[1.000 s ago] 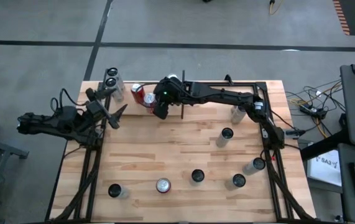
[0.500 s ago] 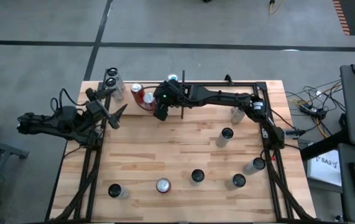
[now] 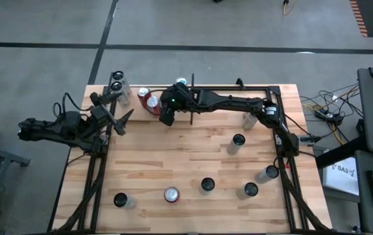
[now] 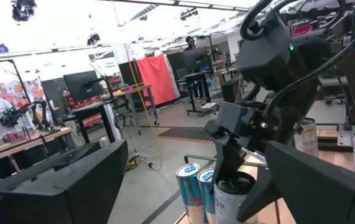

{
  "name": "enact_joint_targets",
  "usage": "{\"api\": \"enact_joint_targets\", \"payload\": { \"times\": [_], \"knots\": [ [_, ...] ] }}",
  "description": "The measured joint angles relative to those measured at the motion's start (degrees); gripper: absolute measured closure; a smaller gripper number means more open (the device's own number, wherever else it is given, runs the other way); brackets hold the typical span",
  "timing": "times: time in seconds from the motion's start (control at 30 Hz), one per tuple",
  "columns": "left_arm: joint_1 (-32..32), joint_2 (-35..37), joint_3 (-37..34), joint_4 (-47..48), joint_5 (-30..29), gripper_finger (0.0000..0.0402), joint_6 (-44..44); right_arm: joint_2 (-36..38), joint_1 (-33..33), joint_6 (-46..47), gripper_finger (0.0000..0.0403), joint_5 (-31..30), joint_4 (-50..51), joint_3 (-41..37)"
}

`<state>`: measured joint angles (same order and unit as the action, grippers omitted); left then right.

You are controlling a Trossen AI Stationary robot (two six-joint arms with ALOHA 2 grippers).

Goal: Place canned beverage on shelf
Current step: Put the top left white and blue soda can on the shelf

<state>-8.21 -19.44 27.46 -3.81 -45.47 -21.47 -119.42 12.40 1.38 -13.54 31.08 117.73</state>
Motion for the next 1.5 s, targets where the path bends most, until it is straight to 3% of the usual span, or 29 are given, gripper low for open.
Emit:
{"api": "enact_joint_targets", "payload": {
  "times": [0.3, 0.63, 1.13, 1.5],
  "knots": [
    [0.0, -0.1, 0.0, 0.0, 0.0, 0.0038, 0.0, -0.3, 0.0, -0.9, 0.0160, 0.0, 0.1, -0.8],
    [0.0, -0.1, 0.0, 0.1, 0.0, 0.0038, 0.0, -0.3, 0.0, -1.2, 0.0104, -0.2, -0.5, -0.9],
    [0.0, -0.1, 0.0, 0.0, 0.0, 0.0038, 0.0, -0.1, 0.3, -2.5, 0.0115, -3.2, 0.3, 0.1],
    [0.0, -0.1, 0.0, 0.0, 0.0, 0.0038, 0.0, 0.1, -0.8, -4.5, 0.0137, -2.8, 9.0, 9.9]
  ]
}}
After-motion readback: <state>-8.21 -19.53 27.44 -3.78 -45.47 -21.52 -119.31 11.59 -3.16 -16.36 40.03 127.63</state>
